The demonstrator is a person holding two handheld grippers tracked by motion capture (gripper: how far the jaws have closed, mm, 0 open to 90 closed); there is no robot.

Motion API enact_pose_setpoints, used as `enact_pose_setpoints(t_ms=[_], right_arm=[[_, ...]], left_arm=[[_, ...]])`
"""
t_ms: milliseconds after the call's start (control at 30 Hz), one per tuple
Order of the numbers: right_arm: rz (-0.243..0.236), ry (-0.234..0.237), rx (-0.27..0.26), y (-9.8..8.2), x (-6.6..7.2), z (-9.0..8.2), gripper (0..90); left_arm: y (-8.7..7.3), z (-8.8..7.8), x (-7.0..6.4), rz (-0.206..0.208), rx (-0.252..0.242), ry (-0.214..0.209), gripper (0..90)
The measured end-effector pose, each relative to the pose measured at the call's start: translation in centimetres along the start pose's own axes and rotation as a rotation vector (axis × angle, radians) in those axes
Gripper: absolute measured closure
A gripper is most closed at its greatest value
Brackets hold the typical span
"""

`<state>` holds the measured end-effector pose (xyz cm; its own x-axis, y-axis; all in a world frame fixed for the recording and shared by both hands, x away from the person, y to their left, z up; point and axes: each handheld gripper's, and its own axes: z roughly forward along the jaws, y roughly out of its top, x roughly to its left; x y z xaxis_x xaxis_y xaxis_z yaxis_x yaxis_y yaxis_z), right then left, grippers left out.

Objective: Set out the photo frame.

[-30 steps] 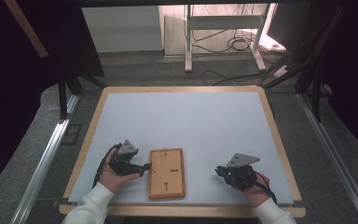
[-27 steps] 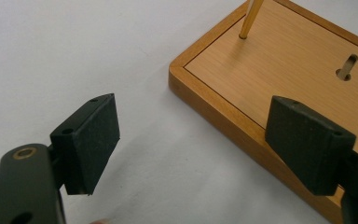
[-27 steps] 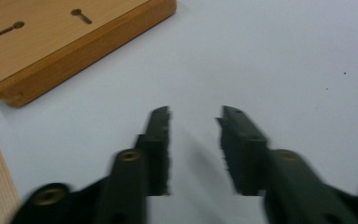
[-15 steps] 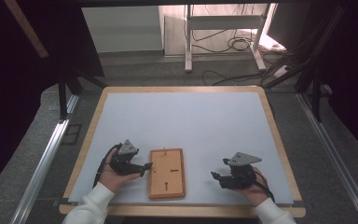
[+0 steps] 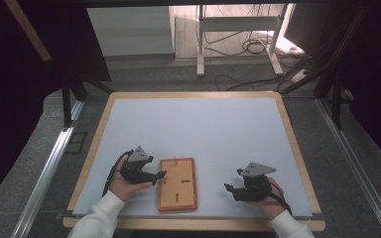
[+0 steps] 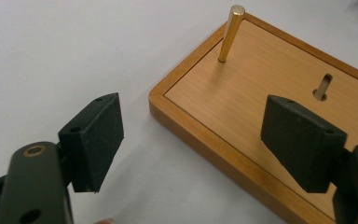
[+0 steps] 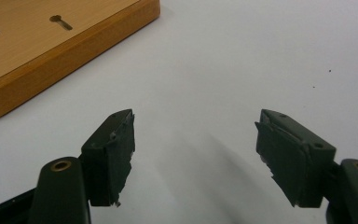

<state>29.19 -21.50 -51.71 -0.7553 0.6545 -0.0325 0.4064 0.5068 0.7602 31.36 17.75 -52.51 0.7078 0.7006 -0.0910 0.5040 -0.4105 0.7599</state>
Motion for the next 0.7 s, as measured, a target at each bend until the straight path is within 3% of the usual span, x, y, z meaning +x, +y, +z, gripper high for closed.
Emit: enact_pose_setpoints(t_ms=[700], right_arm=[[-0.013, -0.017, 0.034, -0.2, 0.3, 0.4, 28.0]], left_arm=[[1.9, 2.8, -0.9, 0.069, 0.01, -0.03, 35.4]])
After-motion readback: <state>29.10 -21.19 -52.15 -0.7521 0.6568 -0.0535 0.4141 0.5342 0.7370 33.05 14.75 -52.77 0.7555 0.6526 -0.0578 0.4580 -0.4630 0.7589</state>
